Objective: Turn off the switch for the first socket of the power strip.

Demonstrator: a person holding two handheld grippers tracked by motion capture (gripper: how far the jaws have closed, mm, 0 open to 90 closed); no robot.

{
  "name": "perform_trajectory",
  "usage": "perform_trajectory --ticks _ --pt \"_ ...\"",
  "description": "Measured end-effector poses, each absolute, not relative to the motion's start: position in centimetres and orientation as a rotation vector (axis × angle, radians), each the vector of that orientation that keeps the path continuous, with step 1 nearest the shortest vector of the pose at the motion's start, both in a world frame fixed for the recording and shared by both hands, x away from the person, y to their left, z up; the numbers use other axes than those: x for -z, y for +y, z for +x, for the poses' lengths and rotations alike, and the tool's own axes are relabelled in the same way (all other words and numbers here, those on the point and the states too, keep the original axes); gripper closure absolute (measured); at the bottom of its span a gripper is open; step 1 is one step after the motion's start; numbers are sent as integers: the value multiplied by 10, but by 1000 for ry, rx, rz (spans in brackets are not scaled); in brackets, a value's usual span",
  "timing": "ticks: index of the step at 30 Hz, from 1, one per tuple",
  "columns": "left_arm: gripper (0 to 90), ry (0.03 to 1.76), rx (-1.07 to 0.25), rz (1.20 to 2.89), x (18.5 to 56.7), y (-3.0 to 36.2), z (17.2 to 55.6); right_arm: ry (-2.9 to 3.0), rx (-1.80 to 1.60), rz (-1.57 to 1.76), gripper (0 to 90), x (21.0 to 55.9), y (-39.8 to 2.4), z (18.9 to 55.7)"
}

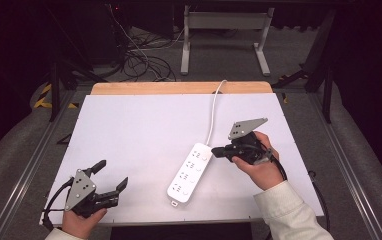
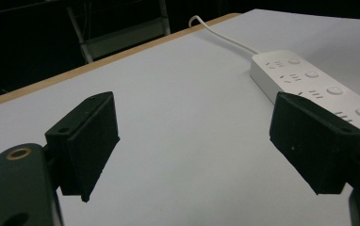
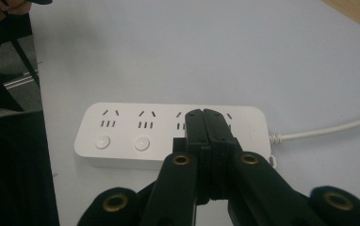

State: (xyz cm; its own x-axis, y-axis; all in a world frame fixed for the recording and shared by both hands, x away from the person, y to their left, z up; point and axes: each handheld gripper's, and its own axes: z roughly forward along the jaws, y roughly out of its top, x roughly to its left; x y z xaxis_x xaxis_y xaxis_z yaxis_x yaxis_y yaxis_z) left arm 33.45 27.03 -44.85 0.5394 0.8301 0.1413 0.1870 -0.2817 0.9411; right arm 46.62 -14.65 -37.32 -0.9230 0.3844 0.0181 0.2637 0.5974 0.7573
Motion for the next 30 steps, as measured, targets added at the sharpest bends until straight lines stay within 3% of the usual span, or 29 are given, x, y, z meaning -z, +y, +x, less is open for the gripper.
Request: perform_trajectory --ticks 8,30 --pt "163 858 -802 1779 449 270 336 2700 -1262 623 900 385 -140 485" --pt "164 865 -794 1788 450 271 337 2850 -905 640 900 416 -104 519"
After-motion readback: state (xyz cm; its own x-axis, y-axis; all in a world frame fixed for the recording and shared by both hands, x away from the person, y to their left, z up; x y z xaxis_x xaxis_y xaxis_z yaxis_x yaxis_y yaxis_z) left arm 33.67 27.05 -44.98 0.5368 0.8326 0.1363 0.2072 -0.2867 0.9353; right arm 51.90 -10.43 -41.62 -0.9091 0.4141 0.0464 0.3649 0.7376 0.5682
